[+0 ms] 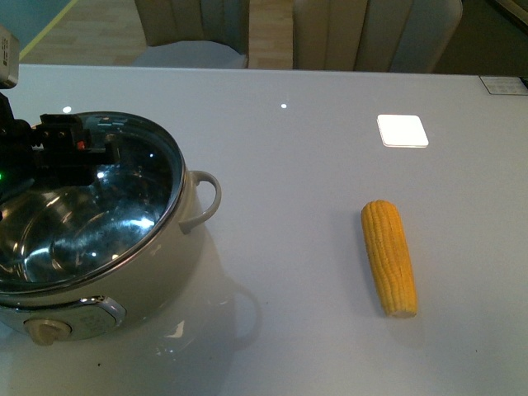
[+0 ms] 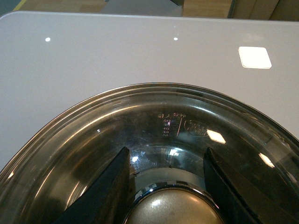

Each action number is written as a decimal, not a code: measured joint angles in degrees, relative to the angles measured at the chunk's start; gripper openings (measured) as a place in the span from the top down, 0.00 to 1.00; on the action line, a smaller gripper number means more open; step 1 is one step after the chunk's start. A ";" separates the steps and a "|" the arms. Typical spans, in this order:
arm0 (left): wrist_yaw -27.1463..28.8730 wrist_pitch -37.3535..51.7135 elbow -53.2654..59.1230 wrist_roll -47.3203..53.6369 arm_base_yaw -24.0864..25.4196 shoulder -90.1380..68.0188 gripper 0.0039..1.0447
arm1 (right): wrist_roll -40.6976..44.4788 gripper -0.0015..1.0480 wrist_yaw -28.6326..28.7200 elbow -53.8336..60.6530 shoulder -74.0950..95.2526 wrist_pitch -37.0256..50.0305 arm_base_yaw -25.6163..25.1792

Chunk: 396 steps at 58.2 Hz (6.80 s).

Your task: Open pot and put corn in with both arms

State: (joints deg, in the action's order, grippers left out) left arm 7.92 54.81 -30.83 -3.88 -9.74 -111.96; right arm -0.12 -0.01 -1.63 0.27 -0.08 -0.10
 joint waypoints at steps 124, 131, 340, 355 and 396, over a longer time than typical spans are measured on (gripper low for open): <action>-15.52 12.98 -11.52 2.29 44.85 -20.83 0.61 | 0.00 0.08 0.00 0.00 0.00 0.00 0.00; -16.06 13.44 -14.75 2.93 45.48 -21.46 0.61 | 0.00 0.08 0.00 0.00 0.00 0.00 0.00; -7.91 -40.24 30.08 3.41 9.92 97.46 0.97 | 0.00 0.08 -0.02 0.00 0.00 0.00 0.00; -7.93 -44.30 30.08 3.41 9.88 101.46 0.97 | 0.00 0.08 0.00 0.00 0.00 0.00 0.00; -7.91 -54.73 30.05 3.41 9.88 111.60 0.50 | 0.00 0.08 0.00 0.00 0.00 0.00 0.02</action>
State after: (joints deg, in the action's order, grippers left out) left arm 0.01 0.08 -0.78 -0.47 0.14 -0.36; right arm -0.12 -0.01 -1.63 0.27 -0.08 -0.08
